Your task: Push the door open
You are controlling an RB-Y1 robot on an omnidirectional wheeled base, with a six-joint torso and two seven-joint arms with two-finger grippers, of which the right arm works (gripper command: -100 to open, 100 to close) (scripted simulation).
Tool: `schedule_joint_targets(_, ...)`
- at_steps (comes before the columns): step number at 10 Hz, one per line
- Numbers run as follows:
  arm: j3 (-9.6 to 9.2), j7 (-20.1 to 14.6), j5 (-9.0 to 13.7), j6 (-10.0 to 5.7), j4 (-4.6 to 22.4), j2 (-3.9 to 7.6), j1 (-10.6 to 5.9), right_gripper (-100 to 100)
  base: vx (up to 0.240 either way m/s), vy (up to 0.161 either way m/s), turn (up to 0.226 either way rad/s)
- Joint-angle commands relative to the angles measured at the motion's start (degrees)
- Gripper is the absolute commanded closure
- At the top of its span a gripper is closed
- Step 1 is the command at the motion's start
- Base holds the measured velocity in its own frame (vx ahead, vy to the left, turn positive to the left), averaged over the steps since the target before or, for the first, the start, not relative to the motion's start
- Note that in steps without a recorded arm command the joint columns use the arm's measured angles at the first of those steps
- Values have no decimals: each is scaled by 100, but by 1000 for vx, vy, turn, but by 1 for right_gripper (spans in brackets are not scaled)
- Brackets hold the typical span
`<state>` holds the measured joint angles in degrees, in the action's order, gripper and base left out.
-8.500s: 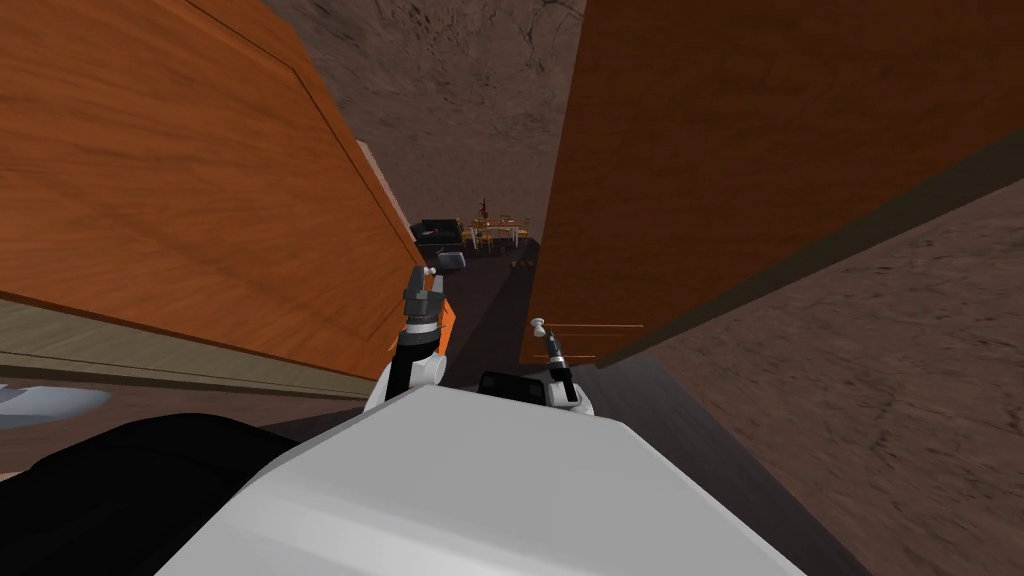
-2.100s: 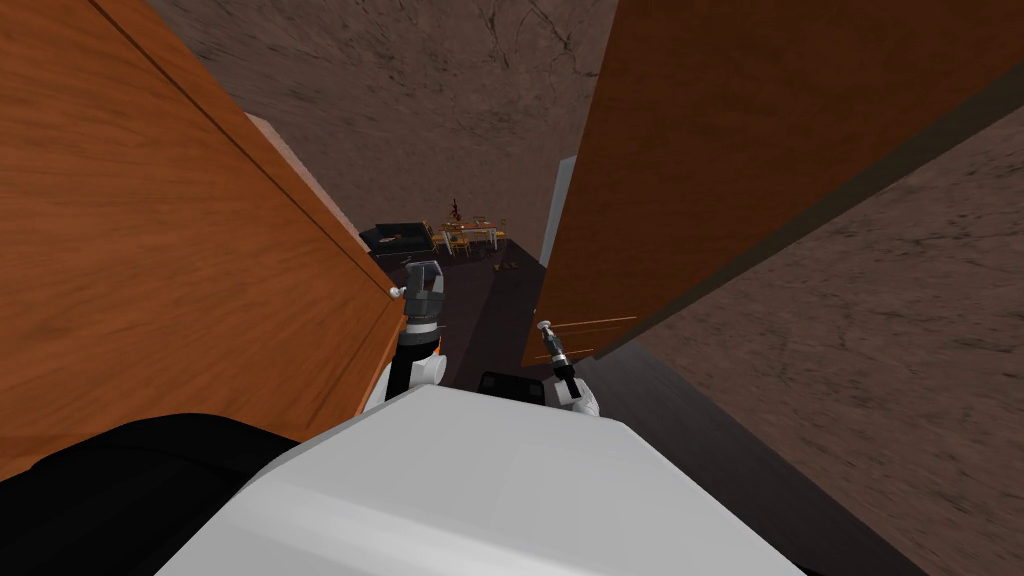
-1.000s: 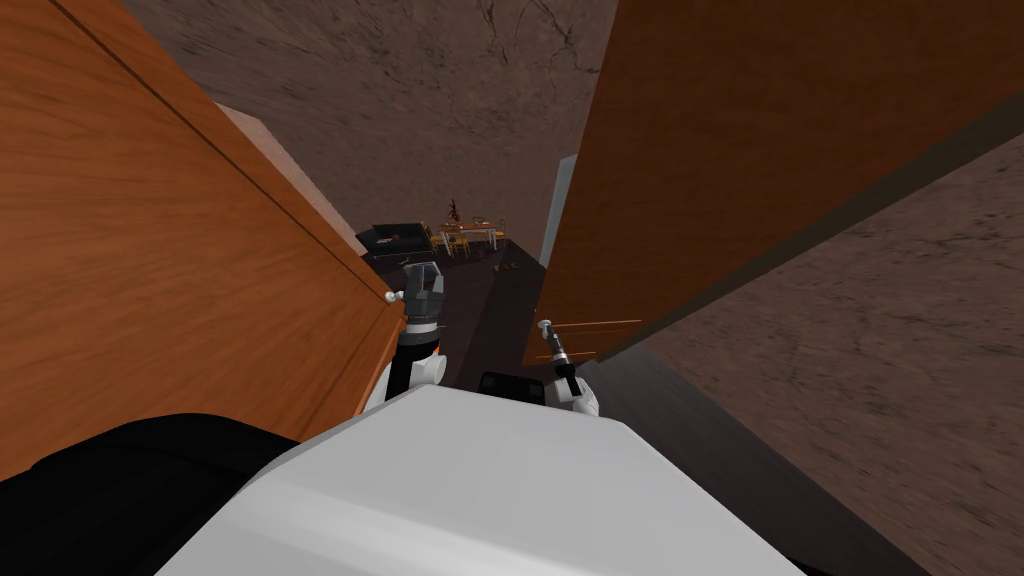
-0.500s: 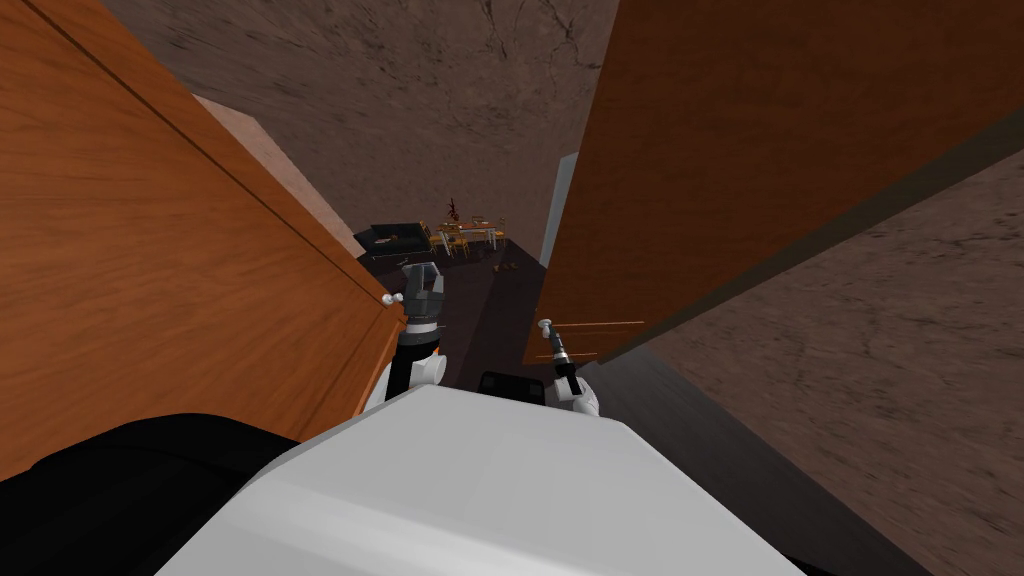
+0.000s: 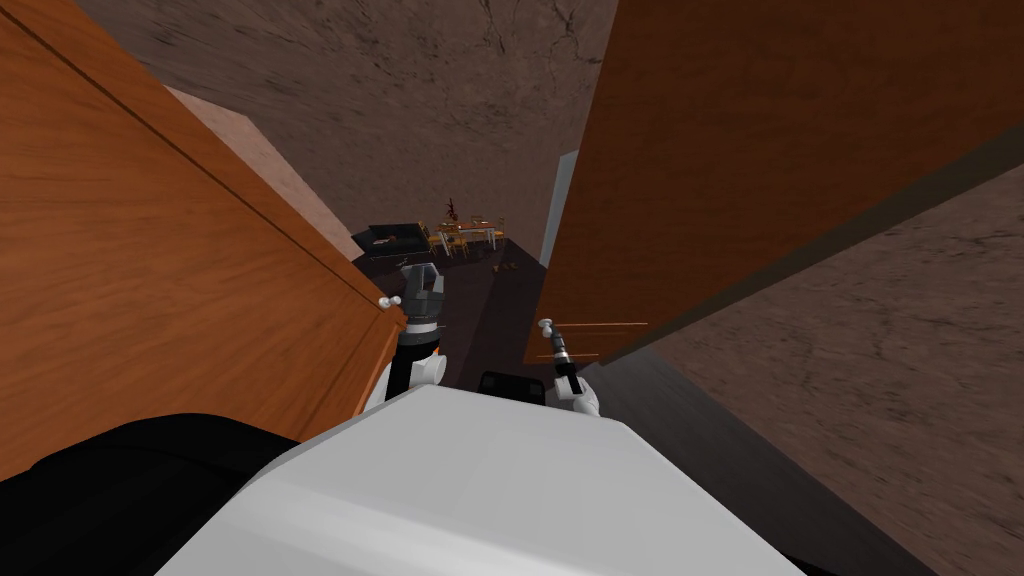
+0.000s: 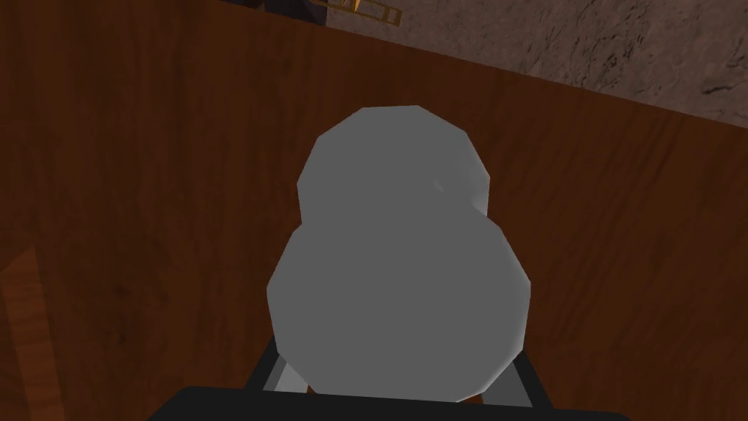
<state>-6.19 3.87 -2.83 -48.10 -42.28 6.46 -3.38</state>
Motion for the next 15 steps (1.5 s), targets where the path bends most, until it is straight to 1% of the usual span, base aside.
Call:
schedule_joint_targets(1, -21, -172, 70, -53, 31, -4, -66, 100, 41, 18, -9)
schedule_joint_targets(2, -64, -396, 202, -54, 60, 9, -92, 100, 39, 20, -1)
schedule_joint_targets(3, -108, -543, 333, -56, 89, 23, -117, 100, 53, 35, -13)
schedule_joint_targets(4, -108, -651, 333, -56, 89, 23, -117, 100, 54, 20, -17)
schedule_joint_targets(5, -152, -838, 465, -57, 117, 37, -143, 100, 46, 23, -4)
schedule_joint_targets(6, -152, -890, 465, -57, 117, 37, -143, 100, 34, 19, -3)
schedule_joint_targets(7, -195, -1105, 596, -59, 146, 50, -169, 100, 35, 16, -5)
schedule_joint_targets(8, -195, -1129, 596, -59, 146, 50, -169, 100, 31, 18, -4)
schedule_joint_targets(9, -239, -1361, 728, -61, 175, 63, -195, 100, 44, 18, -2)
schedule_joint_targets(10, -282, -1517, 860, -62, 204, 75, -221, 100, 58, 38, -17)
schedule_joint_targets(11, -282, -1607, 860, -62, 204, 75, -221, 100, 39, 29, -12)
schedule_joint_targets(12, -326, -1817, 991, -64, 233, 88, -246, 100, 49, 20, -1)
schedule_joint_targets(13, -326, -1846, 991, -64, 233, 88, -246, 100, 34, 18, -12)
schedule_joint_targets(14, -370, -2062, 1123, -65, 262, 101, -272, 100, 42, 23, -8)
schedule_joint_targets(15, -370, -2085, 1123, -65, 262, 101, -272, 100, 40, 21, 3)
